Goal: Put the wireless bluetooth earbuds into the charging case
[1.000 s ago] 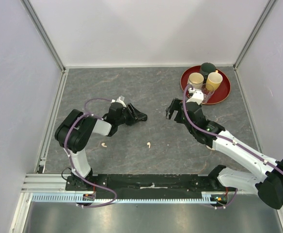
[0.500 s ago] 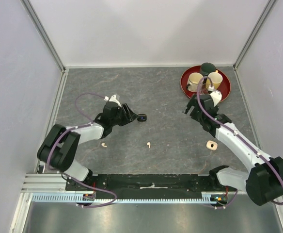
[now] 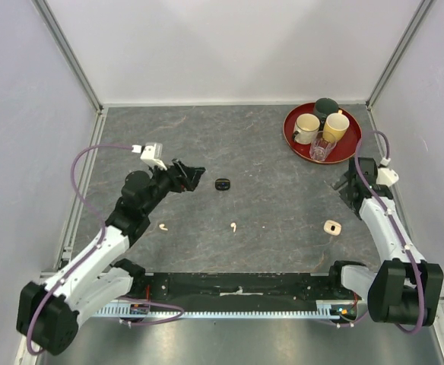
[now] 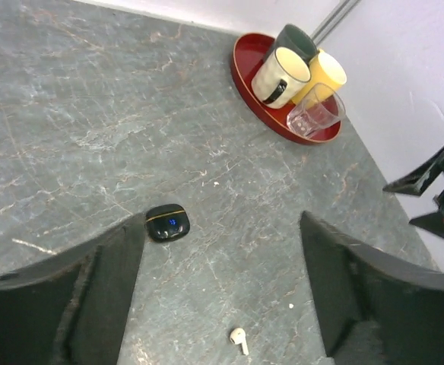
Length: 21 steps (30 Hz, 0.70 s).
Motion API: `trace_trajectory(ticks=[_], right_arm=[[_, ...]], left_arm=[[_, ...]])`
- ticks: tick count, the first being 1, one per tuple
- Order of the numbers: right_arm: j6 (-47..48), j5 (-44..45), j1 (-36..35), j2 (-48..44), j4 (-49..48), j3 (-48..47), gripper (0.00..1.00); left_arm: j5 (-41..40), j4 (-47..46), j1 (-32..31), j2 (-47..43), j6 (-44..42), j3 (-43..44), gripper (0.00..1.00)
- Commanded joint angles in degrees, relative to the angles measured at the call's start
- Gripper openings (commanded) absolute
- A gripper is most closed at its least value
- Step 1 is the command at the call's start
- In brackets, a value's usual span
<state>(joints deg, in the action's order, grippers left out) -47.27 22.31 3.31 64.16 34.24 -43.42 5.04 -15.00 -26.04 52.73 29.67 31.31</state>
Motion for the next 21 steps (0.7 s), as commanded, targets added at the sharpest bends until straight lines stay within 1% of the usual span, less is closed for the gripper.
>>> trace_trajectory(ticks=[1, 2, 3, 5, 7, 8, 12, 16, 21], right_arm=[[-0.8, -0.5, 4.6, -0.3, 5.5, 2.0, 0.98], [-0.5, -0.4, 4.8, 1.0, 6.3, 2.0, 0.98], [-0.2, -0.2, 5.0, 1.5, 6.8, 2.1, 0.98], [-0.1, -0.4, 5.0, 2.5, 8.0, 3.2, 0.98], [-0.3, -1.7, 5.0, 2.5, 7.9, 4.7, 0.98], [-0.5, -4.1, 5.0, 2.4, 7.7, 5.3, 0.98], [-3.4, -6.9, 5.0, 1.5, 7.6, 8.4, 0.98], [-8.0, -13.9, 5.0, 0.4, 4.9, 12.1, 0.98], [-12.5, -12.9, 5.0, 0.4, 3.9, 12.7, 0.98]], left_arm=[[-7.1, 7.4, 0.2, -6.6, -2.2, -1.9, 1.00], [-9.1, 9.3, 0.2, -8.6, -0.8, -1.3, 1.00], [-10.4, 12.6, 0.2, -9.4, -1.4, -0.9, 1.00], [-10.0, 14.4, 0.2, -11.1, -5.6, 0.1, 1.00], [-10.7, 16.8, 0.2, -11.8, -7.1, 0.9, 1.00], [-11.0, 17.2, 0.2, -11.9, -7.2, 1.1, 1.00], [-8.7, 16.2, 0.2, -11.9, -6.8, 0.9, 1.00], [-7.6, 15.4, 0.2, -9.7, -6.0, 0.3, 1.00], [-7.2, 17.6, 0.2, -6.7, -6.2, 2.3, 1.00]])
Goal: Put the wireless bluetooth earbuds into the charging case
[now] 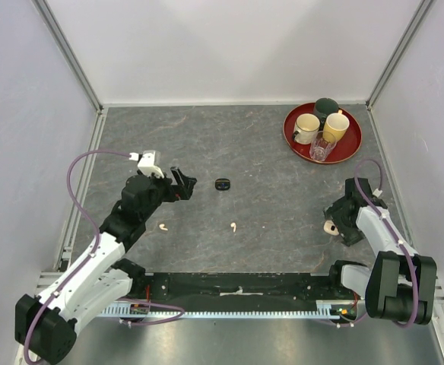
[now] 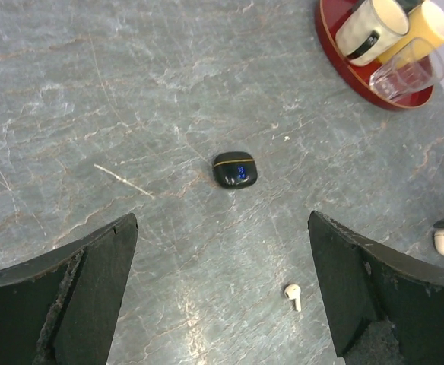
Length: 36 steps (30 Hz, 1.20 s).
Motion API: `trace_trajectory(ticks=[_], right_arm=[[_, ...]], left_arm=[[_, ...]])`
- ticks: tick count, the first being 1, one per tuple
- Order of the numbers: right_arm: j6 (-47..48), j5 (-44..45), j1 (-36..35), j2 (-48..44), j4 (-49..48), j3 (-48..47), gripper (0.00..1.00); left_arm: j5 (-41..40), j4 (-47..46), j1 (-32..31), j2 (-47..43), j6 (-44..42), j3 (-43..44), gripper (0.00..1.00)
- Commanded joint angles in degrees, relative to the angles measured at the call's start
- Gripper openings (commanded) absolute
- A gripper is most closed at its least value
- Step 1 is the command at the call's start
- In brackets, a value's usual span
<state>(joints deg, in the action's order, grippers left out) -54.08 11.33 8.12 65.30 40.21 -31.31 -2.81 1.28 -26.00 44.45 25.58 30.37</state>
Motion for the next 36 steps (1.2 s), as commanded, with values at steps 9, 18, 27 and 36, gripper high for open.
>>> trace_trajectory(ticks=[9, 18, 27, 36], right_arm=[[-7.3, -1.1, 0.1, 1.5, -5.0, 1.7, 0.85], [-8.6, -5.8, -0.1, 0.3, -9.0, 3.8, 0.66], [-15.0, -7.1, -7.8, 2.1, -14.4, 4.4, 0.58], [-22.8, -5.8, -20.4, 10.5, -19.8, 1.2, 0.63]], left_arm=[[2.5, 1.6, 0.2, 2.8, -2.9, 3.7, 1.00], [2.1, 0.9, 0.2, 3.4, -3.1, 3.1, 1.00], [2.5, 0.7, 0.2, 3.9, -3.1, 3.4, 1.00], [2.5, 1.5, 0.2, 2.8, -2.9, 2.9, 1.00]])
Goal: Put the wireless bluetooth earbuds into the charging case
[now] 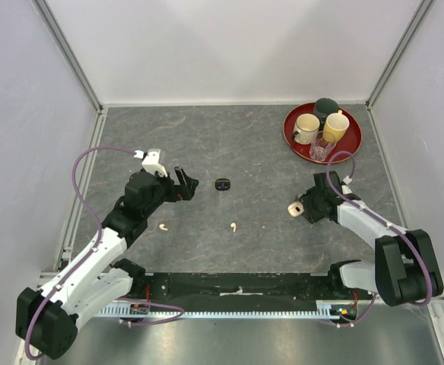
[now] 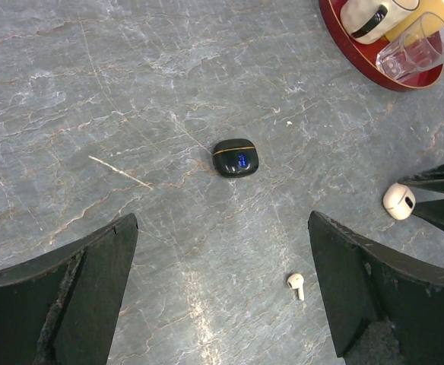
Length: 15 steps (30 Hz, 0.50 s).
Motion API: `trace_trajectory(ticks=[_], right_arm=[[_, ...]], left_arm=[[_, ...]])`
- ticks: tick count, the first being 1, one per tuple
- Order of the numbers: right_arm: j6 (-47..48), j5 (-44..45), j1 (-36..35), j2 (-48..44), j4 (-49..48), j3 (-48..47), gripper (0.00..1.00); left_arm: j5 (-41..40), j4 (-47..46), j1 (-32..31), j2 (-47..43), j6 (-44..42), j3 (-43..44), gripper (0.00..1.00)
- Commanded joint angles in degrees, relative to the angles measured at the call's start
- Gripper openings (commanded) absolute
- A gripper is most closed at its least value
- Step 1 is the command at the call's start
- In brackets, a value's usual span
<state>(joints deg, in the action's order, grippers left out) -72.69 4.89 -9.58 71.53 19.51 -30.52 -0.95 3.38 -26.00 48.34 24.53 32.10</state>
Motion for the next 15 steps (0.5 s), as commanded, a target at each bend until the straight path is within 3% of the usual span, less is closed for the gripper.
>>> trace_trajectory(ticks=[1, 7, 15], right_arm=[[-4.2, 0.9, -3.4, 4.9, 0.8, -0.3, 0.64], [-2.7, 1.8, -5.3, 8.0, 0.4, -2.4, 0.72], [-2.2, -0.8, -5.9, 12.1, 0.2, -3.5, 0.67]], left_arm=[[0.7, -0.5, 0.2, -1.3, -1.9, 1.1, 1.00], [0.7, -0.2, 0.2, -2.5, -1.8, 0.4, 1.00], [2.8, -1.4, 0.2, -2.8, -1.9, -0.3, 1.00]])
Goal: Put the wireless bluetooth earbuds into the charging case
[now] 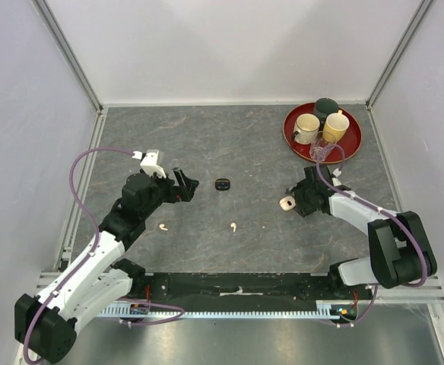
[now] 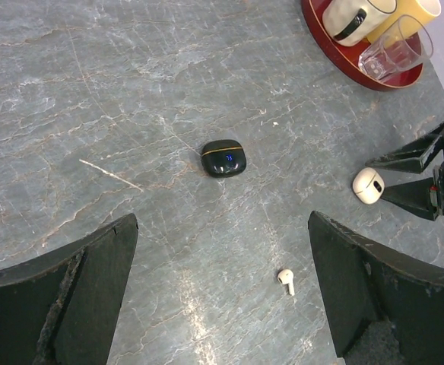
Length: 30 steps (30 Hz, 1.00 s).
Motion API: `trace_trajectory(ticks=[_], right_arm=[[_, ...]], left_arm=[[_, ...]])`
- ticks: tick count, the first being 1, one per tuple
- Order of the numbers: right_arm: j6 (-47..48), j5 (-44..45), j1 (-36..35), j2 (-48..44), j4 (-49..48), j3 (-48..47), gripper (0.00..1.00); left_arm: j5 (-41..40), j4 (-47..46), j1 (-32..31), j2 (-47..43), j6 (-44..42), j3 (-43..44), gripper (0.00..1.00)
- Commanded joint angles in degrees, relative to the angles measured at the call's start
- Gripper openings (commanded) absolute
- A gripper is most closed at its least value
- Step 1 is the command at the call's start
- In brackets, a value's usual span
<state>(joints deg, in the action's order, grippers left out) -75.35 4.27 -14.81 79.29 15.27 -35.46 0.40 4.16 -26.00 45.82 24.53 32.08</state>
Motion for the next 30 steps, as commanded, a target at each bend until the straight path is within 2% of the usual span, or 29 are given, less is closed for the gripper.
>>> trace_trajectory(ticks=[1, 11, 19, 23, 28, 30], right_arm=[[0.6, -0.7, -0.7, 5.4, 4.3, 1.4, 0.67], [2.8, 1.8, -1.3, 10.7, 10.9, -1.8, 0.67], [5.7, 8.9, -2.2, 14.5, 21.9, -10.0, 0.68], [6.3, 9.2, -2.9, 17.6, 23.9, -12.4, 0.67], [4.9, 8.6, -3.6, 18.6, 23.8, -12.4, 0.63], [4.3, 8.9, -3.9, 17.7, 23.1, -11.8, 0.57]], left_arm=[[1.7, -2.2, 0.2, -0.1, -1.9, -0.3, 1.00], [2.3, -2.4, 0.2, 0.7, -1.5, -0.2, 1.00], [2.1, -2.9, 0.2, 1.8, -2.2, 0.2, 1.00], [2.0, -2.2, 0.2, 2.9, -2.9, 1.0, 1.00], [1.9, -1.6, 0.2, 2.7, -3.3, 1.4, 1.00], [2.1, -1.6, 0.2, 1.9, -3.3, 1.1, 1.00]])
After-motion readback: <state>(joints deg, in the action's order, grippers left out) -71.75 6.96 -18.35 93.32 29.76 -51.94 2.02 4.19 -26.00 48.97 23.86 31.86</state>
